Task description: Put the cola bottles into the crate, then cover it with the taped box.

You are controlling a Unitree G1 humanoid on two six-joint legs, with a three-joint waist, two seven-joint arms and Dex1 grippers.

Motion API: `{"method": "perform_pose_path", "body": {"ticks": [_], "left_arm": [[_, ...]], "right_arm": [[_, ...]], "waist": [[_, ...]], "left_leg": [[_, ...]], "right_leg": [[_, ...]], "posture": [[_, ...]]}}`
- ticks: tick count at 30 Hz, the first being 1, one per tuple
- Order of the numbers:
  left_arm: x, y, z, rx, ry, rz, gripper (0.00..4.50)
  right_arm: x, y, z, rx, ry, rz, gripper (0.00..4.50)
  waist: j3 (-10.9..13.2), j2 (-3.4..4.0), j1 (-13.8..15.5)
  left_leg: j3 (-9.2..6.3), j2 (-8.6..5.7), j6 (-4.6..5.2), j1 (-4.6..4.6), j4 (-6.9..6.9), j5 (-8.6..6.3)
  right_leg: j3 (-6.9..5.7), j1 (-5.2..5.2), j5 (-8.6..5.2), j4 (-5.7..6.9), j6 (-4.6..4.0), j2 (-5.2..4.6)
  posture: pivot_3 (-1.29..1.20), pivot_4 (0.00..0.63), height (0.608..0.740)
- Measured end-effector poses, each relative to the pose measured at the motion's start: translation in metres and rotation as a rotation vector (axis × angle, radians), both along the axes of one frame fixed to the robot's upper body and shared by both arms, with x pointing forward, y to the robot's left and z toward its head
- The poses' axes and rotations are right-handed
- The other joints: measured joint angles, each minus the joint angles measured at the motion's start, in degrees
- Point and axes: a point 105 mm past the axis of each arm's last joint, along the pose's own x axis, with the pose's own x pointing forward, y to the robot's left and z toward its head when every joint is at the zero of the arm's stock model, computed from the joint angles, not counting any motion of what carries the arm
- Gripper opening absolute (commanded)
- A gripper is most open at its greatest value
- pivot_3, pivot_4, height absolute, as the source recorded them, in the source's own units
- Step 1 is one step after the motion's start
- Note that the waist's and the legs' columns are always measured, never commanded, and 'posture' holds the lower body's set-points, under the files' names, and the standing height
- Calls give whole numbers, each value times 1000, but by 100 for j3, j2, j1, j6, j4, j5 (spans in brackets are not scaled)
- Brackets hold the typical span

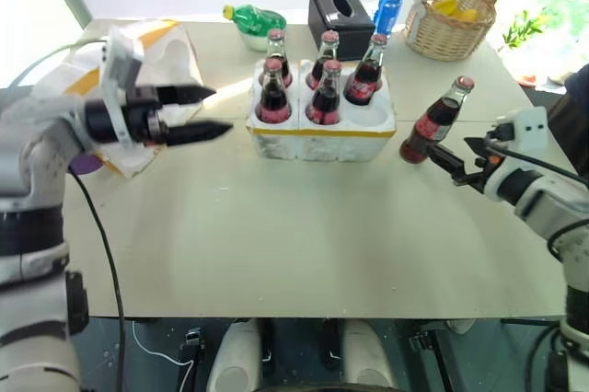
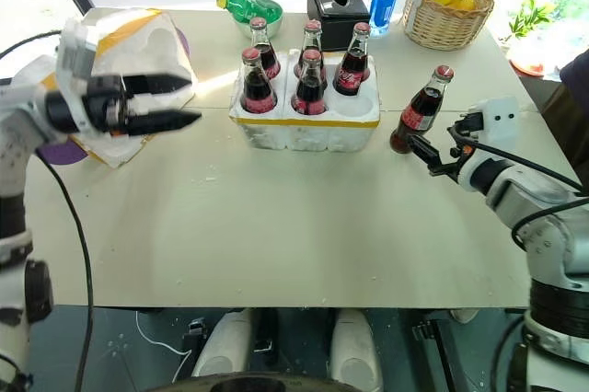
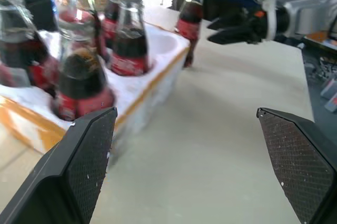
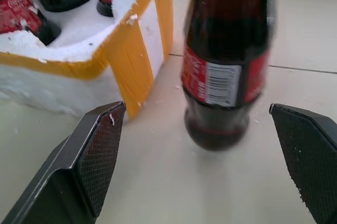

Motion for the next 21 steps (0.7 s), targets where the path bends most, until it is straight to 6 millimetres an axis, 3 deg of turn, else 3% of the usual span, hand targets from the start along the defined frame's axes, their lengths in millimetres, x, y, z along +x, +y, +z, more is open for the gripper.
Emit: {"method": "perform_pose_path", "body": {"ticks": [6, 12, 14, 17, 21], "left_arm": [[-6, -11, -8, -21, -7, 53, 4447], [-10, -13, 0, -44, -34, 81, 4447], [-9, -12, 0, -45, -36, 95, 4500], [-10, -11, 0, -45, -33, 102, 4500], [-9, -8, -5, -36, -21, 130, 4500]], "right_arm": [[32, -4, -4, 39, -22, -78, 4500], [50, -6, -4, 80, -43, -99, 4500], [57, -1, -8, 89, -42, -85, 3975], [62, 1, -12, 75, -49, -89, 2822], [61, 5, -7, 58, -71, -59, 2838]], "waist": [[0, 3, -64], [0, 5, -66], [0, 6, -77], [2, 8, -73], [10, 22, -94]], "left_leg": [[6, 0, -4, 31, -15, 2], [8, 1, -7, 34, -27, 4], [10, 0, -7, 45, -27, 4], [11, 1, -7, 50, -28, 4], [11, 2, -8, 50, -33, 4]], "right_leg": [[7, 13, -1, 2, -2, 7], [6, 16, -2, 1, -4, 13], [7, 25, -2, -1, -4, 13], [8, 28, -3, -1, -4, 12], [9, 26, -3, -1, -4, 12]], "posture": [[0, 150, 740], [0, 150, 740], [0, 150, 740], [0, 150, 740], [0, 150, 740]]}}
